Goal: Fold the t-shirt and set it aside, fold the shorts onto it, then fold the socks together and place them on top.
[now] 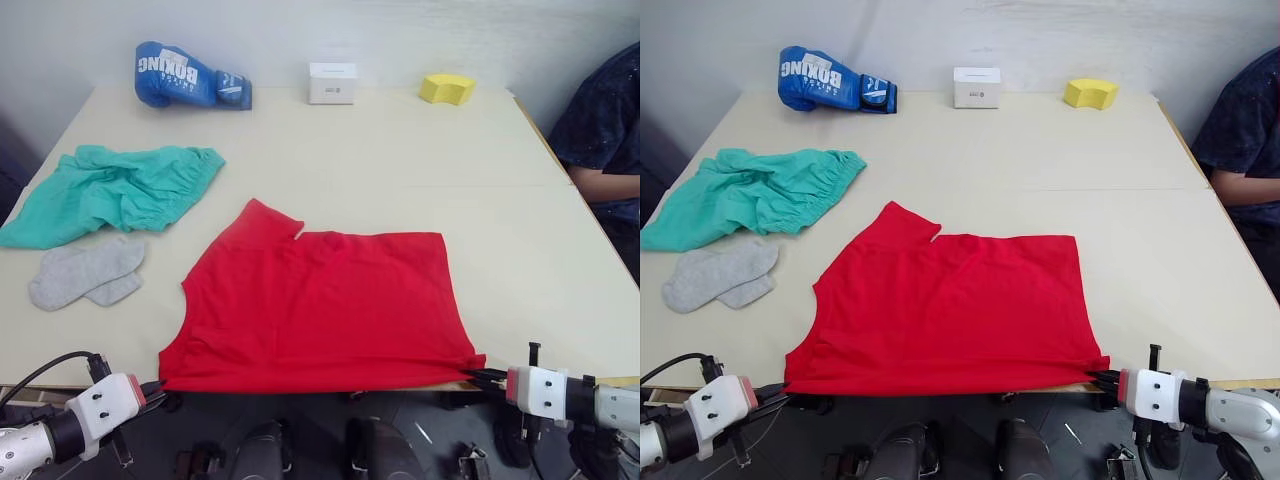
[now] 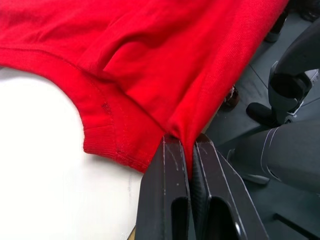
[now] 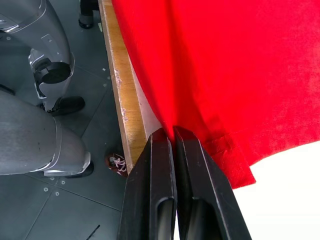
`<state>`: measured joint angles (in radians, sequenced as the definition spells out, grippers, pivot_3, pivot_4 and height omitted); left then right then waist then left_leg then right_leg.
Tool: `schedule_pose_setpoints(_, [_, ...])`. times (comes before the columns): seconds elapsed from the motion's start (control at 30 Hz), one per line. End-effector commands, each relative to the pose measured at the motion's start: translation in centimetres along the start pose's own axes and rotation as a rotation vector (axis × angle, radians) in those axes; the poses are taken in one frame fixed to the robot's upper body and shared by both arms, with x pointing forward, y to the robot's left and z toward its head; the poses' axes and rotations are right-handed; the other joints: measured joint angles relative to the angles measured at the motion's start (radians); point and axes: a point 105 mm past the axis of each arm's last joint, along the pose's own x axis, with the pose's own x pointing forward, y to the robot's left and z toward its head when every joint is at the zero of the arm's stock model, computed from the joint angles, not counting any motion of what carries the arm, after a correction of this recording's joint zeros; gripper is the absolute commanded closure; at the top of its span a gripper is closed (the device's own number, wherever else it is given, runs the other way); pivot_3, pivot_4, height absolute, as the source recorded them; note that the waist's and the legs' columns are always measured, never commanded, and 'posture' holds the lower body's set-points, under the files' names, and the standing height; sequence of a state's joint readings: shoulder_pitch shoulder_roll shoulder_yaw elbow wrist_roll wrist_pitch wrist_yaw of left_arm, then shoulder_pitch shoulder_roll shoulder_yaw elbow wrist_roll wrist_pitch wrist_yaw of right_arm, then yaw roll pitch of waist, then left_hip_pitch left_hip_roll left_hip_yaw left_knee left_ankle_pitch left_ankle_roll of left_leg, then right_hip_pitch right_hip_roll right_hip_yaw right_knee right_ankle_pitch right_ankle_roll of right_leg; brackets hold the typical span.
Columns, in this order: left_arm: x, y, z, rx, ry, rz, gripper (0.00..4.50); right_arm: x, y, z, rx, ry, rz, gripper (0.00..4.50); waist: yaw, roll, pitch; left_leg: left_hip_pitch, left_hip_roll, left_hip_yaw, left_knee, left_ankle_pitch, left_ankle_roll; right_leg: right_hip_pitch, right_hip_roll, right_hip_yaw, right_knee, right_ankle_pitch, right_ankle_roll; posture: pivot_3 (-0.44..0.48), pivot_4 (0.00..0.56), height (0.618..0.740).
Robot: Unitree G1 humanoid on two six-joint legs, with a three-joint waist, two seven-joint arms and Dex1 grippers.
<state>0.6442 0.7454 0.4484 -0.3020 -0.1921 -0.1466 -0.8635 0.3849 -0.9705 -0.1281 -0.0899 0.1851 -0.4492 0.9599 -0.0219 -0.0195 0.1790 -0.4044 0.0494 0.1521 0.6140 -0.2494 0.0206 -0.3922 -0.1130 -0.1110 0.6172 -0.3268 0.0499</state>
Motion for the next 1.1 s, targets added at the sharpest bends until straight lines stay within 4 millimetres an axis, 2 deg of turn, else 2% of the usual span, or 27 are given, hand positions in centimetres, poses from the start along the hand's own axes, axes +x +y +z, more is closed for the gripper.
schedule_pose_setpoints(0.03, [-0.2,-0.1,0.5,-0.001,-0.011,-0.013,3.99,-0.1,-0.3,0.2,0.075,-0.011,-0.019,4.50,0.000,0.000,0.000,0.000,0.000,0.000,0.000,0.000,0.000,0.000,0.000,0.000,0.000,0.001,0.001,0.000,0.150,0.740])
schedule_pose_setpoints(0.07, [-0.3,-0.2,0.5,-0.003,-0.010,-0.024,3.75,-0.2,-0.1,0.4,0.107,-0.027,-0.004,4.06,0.000,0.000,0.000,0.000,0.000,0.000,0.000,0.000,0.000,0.000,0.000,0.000,0.000,0.001,0.002,0.000,0.150,0.740])
schedule_pose_setpoints(0.17, [-0.9,0.4,0.4,-0.011,-0.007,0.006,2.81,-0.5,0.5,0.9,0.145,-0.032,0.040,3.16,0.000,-0.001,0.001,0.000,0.000,0.000,0.000,0.000,0.000,0.000,0.000,0.000,0.000,0.001,0.003,0.000,0.150,0.740])
schedule_pose_setpoints(0.3, [-2.2,0.8,0.1,-0.013,0.011,0.005,1.46,-1.8,0.3,0.7,0.194,0.000,0.039,1.70,0.001,-0.001,0.001,0.000,0.000,0.000,0.000,0.000,0.000,0.000,0.000,0.000,0.001,0.001,0.003,0.000,0.150,0.740])
schedule_pose_setpoints(0.4, [-3.8,0.1,-0.4,-0.160,0.058,-0.104,0.50,-3.2,-0.1,0.5,0.255,0.038,0.045,0.61,-0.002,-0.003,0.002,0.000,0.000,0.000,0.000,0.000,0.000,0.000,0.000,0.000,0.001,0.000,0.001,0.000,0.150,0.740])
schedule_pose_setpoints(0.47, [-5.1,-0.3,-0.6,-0.252,0.103,-0.194,0.00,-4.2,-1.4,0.8,0.300,0.039,0.003,0.02,-0.004,-0.005,0.003,0.000,0.000,0.000,0.000,0.000,0.000,-0.001,0.000,0.000,0.001,-0.001,-0.002,0.000,0.150,0.740])
schedule_pose_setpoints(0.6, [-6.1,2.2,1.1,-0.390,0.070,-0.217,0.00,-5.7,-6.5,1.7,0.365,-0.007,-0.143,0.02,-0.006,-0.004,0.007,0.000,0.000,-0.001,0.001,0.000,0.000,-0.002,0.000,0.000,0.001,-0.003,-0.005,0.000,0.150,0.740])
schedule_pose_setpoints(0.67, [-5.8,4.5,2.6,-0.406,0.006,-0.185,0.00,-5.9,-9.3,2.1,0.359,-0.042,-0.231,0.02,-0.007,-0.002,0.009,0.001,0.000,-0.002,0.001,0.000,0.000,-0.003,0.001,0.001,-0.002,-0.001,-0.006,0.000,0.150,0.740])
schedule_pose_setpoints(0.73, [-5.1,6.6,3.9,-0.403,-0.056,-0.146,0.00,-5.6,-10.9,2.4,0.365,-0.073,-0.268,0.02,-0.005,0.001,0.010,0.000,0.000,-0.003,0.001,0.000,0.000,-0.003,0.001,0.000,-0.005,0.002,-0.007,0.000,0.150,0.740])
schedule_pose_setpoints(0.87, [-3.2,10.1,6.1,-0.350,-0.157,-0.069,0.00,-4.4,-14.2,3.1,0.360,-0.136,-0.356,0.02,-0.005,0.003,0.011,-0.001,0.000,-0.003,0.000,0.000,0.000,-0.001,0.000,-0.001,-0.004,0.003,-0.005,0.000,0.150,0.740])
schedule_pose_setpoints(0.93, [-2.0,11.3,6.7,-0.293,-0.188,-0.036,0.00,-3.4,-15.9,3.5,0.338,-0.166,-0.395,0.02,-0.007,0.004,0.012,-0.003,-0.001,-0.001,0.000,0.000,-0.001,-0.003,-0.001,0.001,0.001,0.011,0.010,0.000,0.150,0.740])
schedule_pose_setpoints(1.1, [1.6,13.7,8.5,-0.214,-0.249,0.029,0.00,0.0,-17.9,3.7,0.289,-0.162,-0.366,0.02,-0.011,0.004,0.012,-0.003,-0.001,0.005,0.001,0.005,-0.004,-0.007,0.001,0.002,0.007,0.005,0.015,0.000,0.150,0.740])
